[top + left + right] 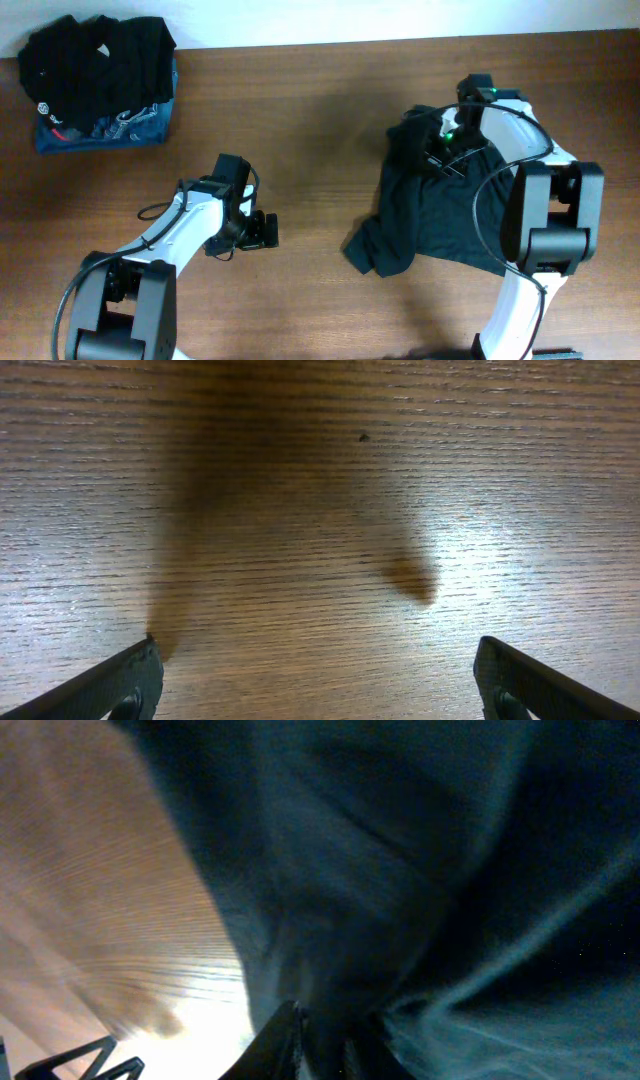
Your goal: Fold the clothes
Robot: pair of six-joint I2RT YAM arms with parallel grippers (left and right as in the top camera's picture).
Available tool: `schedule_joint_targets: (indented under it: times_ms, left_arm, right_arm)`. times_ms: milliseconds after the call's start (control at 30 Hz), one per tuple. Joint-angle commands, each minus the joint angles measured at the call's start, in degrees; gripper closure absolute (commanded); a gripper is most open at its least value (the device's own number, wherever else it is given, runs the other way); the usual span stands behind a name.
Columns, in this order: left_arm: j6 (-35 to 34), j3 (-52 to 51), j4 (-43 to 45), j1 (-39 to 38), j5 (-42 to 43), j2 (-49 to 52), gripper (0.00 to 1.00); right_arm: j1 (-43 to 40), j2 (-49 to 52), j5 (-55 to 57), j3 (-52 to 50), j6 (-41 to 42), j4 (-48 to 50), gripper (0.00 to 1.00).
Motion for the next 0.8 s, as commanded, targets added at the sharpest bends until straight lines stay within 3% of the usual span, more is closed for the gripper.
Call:
schedule_joint_targets:
  times_ms: [0, 133, 200, 233, 500, 667, 700, 733, 767]
  left_arm:
    - [1.31, 0.33, -0.11, 0.42, -0.61, 0.46, 0.01]
    - [3.13, 0.33, -0.61, 0.68, -0.61, 0.44, 0.01]
    - [3.74, 0.33, -1.22, 0.72, -0.61, 0.44, 0.01]
    - [4.13, 0.33, -1.95, 0.72, -0.59, 0.44, 0.01]
    - [6.71, 0.33, -5.42, 0.72, -0.59, 0.44, 0.01]
    - [6.71, 0.33, -6.82, 0.72, -0.59, 0.44, 0.01]
    - [6.71, 0.33, -7.3, 0.72, -0.59, 0.24, 0.01]
    - [6.71, 0.35, -7.43, 0.72, -0.59, 0.02, 0.01]
    - [6.71, 0.33, -7.56, 0.72, -0.59, -0.26, 0.01]
  right_arm:
    - [3.93, 0.31, -2.97, 2.25, 0.59, 1.92, 0.83]
    - [8.57, 0.31, -7.52, 2.6, 3.41, 8.0, 0.84]
    - [10.69, 0.31, -8.81, 2.6, 5.77, 11.06, 0.95]
    - [11.93, 0.31, -9.33, 2.6, 7.39, 12.94, 0.96]
    - [19.54, 0.31, -12.9, 2.6, 15.85, 31.04, 0.96]
    - [22.56, 0.31, -12.83, 2.6, 19.19, 37.51, 0.96]
    - [24.3, 0.31, -12.2, 2.6, 19.19, 38.97, 0.64]
    - [25.03, 0.31, -12.22, 2.6, 19.12, 39.67, 0.41]
    - [25.83, 0.31, -12.24, 2.58, 18.95, 40.37, 0.26]
